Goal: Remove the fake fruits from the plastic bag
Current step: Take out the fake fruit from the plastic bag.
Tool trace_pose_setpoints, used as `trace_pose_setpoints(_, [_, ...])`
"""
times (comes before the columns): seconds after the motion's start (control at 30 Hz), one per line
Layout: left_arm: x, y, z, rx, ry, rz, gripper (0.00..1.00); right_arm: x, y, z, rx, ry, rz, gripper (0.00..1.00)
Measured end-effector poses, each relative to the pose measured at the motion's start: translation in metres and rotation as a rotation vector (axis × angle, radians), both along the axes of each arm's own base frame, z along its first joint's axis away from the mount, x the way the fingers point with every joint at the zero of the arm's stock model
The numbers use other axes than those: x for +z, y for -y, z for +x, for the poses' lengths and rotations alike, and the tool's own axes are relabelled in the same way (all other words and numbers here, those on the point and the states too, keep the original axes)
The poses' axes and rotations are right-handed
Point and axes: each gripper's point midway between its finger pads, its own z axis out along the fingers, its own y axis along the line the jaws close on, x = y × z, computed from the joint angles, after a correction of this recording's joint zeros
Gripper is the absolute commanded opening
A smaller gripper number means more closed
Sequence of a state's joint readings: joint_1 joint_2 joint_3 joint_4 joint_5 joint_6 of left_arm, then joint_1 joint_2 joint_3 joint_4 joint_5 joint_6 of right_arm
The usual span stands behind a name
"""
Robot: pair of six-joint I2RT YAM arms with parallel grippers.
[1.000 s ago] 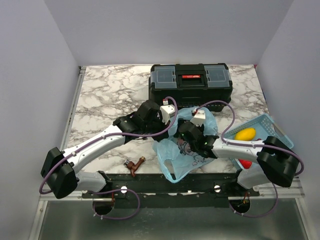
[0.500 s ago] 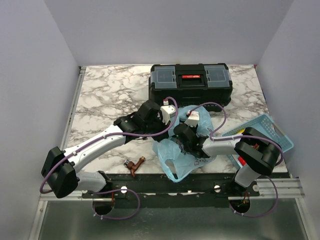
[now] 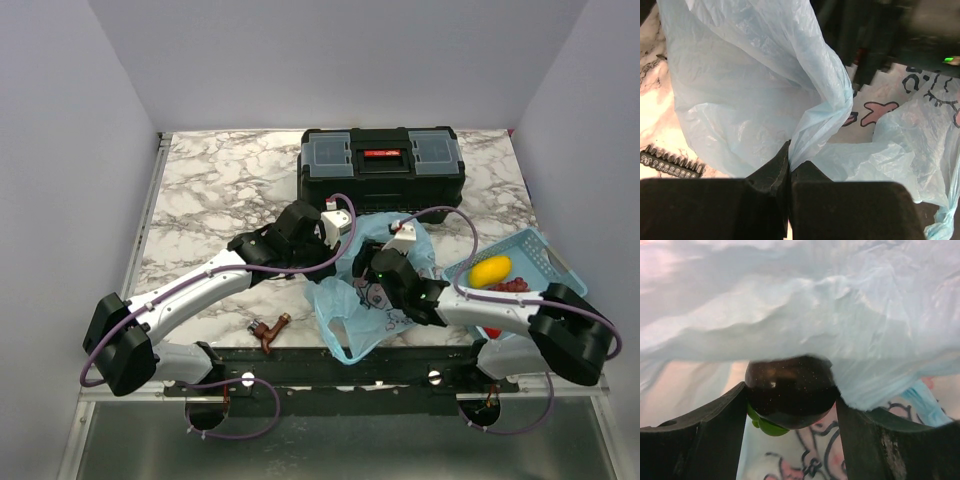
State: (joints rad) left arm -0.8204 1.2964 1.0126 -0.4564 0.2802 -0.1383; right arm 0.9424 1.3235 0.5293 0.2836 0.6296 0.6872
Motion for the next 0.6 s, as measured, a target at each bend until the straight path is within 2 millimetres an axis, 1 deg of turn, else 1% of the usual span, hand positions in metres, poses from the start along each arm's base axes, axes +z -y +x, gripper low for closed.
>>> trace_pose_setpoints(0.13, [0.001, -0.001, 0.004, 0.01, 0.015, 0.007, 0.0, 0.021, -0.01, -0.021, 0.118, -0.038, 0.076, 0.15])
trace_pose_setpoints(0.23, [0.001, -0.002, 0.006, 0.015, 0.024, 0.015, 0.0, 0.031, -0.015, -0.04, 0.21, -0.072, 0.112, 0.14])
trace_pose_setpoints(0.37, [0.0, -0.003, 0.007, 0.02, 0.033, 0.021, 0.0, 0.039, -0.014, -0.067, 0.319, -0.141, 0.116, 0.12])
trace_pose_setpoints(0.4, [0.0, -0.003, 0.008, 0.021, 0.034, 0.023, 0.0, 0.043, -0.013, -0.072, 0.338, -0.151, 0.117, 0.11])
trace_pose_setpoints(0.43, [0.0, -0.003, 0.008, 0.022, 0.035, 0.026, 0.0, 0.05, -0.012, -0.076, 0.354, -0.157, 0.119, 0.11])
trace_pose_setpoints(0.5, [0.0, -0.003, 0.009, 0.023, 0.036, 0.029, 0.0, 0.069, -0.009, -0.083, 0.378, -0.145, 0.137, 0.1])
trace_pose_setpoints(0.6, [-0.001, -0.004, 0.01, 0.028, 0.04, 0.033, 0.0, 0.108, -0.004, -0.089, 0.399, -0.09, 0.188, 0.08])
